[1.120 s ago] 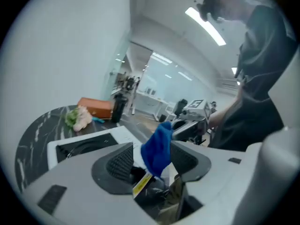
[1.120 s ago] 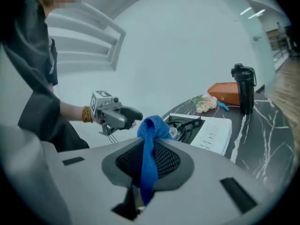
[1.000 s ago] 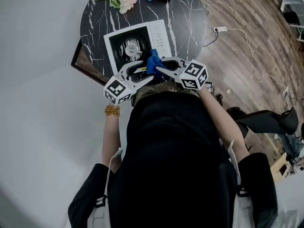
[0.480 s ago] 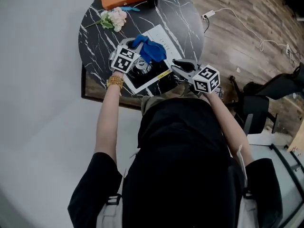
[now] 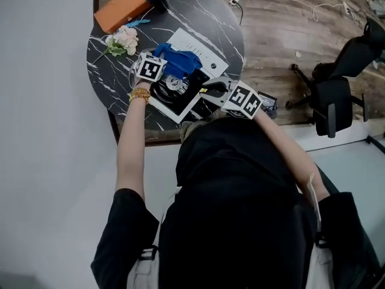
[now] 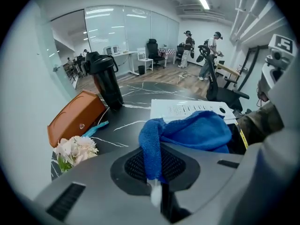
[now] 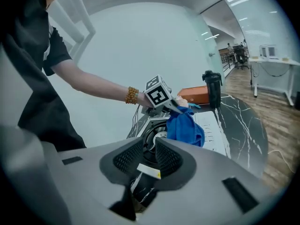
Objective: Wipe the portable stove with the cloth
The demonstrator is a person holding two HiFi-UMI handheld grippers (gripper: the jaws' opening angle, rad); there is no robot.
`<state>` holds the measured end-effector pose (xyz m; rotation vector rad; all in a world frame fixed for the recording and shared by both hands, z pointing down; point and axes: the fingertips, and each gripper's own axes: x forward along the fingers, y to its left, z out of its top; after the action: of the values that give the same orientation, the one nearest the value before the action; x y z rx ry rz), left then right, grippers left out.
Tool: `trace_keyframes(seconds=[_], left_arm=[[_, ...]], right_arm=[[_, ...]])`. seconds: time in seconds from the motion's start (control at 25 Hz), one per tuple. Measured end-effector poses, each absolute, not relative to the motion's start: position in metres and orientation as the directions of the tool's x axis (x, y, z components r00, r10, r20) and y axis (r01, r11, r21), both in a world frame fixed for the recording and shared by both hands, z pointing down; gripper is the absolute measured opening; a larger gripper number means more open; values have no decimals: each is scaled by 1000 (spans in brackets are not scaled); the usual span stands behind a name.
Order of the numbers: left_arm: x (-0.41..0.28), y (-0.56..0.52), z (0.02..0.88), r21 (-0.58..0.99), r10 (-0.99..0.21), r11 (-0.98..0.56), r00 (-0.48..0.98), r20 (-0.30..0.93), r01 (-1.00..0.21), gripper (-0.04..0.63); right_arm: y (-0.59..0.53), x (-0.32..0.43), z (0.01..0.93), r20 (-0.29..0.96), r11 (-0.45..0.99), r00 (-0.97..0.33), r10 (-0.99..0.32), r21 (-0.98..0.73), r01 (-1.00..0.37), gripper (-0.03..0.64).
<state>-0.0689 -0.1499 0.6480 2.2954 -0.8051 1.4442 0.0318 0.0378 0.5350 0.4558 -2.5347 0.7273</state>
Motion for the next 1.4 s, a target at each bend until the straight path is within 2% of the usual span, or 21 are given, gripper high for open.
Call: trace_keyframes(seconds=[0.24,0.44,0.56,0.68,0.76,0.8,0.88,0.92,1.04,1.12,1.16,1.2,1.32,1.36,1.4], left_arm=[[-117,-118,652,-10,-214,-784,255,943,-620,31],[-183,-78,655,-31,-179,-762,164,970,-647,31],[-211,-48,658,34,-129,-719,181,975,-694,31],[-211,-32,643,16,-235,-706,256,938,-708,31],[-201,-21,609,107,-354,-629,407,842,-770,32],[-188,-15,581,209,-412,-598,521,747,-774,32],[-149,5,516,414,-472,-616,735,487,-670,32],[-129,19,486,467,-464,-657,806,367,-592,32],[-86,60,427,479,-388,-774,908,157,-413,32],[-73,77,408,477,-362,-803,928,88,-358,32],[-72,83,404,474,-373,-803,925,74,-362,32],[-73,87,405,473,-401,-792,913,76,-387,32],[-91,93,426,493,-505,-718,855,117,-492,32],[-97,95,434,500,-523,-701,843,125,-508,47],[-99,98,441,495,-527,-698,839,134,-517,100]], right_arm=[[28,24,527,488,801,-842,-228,-398,-447,71],[36,14,531,515,835,-835,-193,-362,-415,71],[42,12,534,534,847,-826,-180,-343,-406,71],[41,10,530,539,859,-815,-210,-296,-417,71],[44,6,529,558,879,-802,-215,-248,-408,74],[45,2,528,569,894,-796,-209,-218,-390,92],[48,-15,523,580,936,-796,-174,-153,-317,204],[53,-26,520,578,957,-803,-146,-122,-262,235],[72,-61,515,550,991,-833,-55,-75,-114,250],[77,-76,507,498,993,-867,-26,-90,-81,247],[79,-80,499,457,993,-889,-16,-98,-69,193],[79,-82,489,408,993,-913,-11,-103,-58,35],[75,-75,448,225,982,-974,-13,-183,-56,35],[72,-73,431,147,969,-989,-14,-243,-50,35],[68,-72,415,71,949,-997,-10,-315,-32,35]])
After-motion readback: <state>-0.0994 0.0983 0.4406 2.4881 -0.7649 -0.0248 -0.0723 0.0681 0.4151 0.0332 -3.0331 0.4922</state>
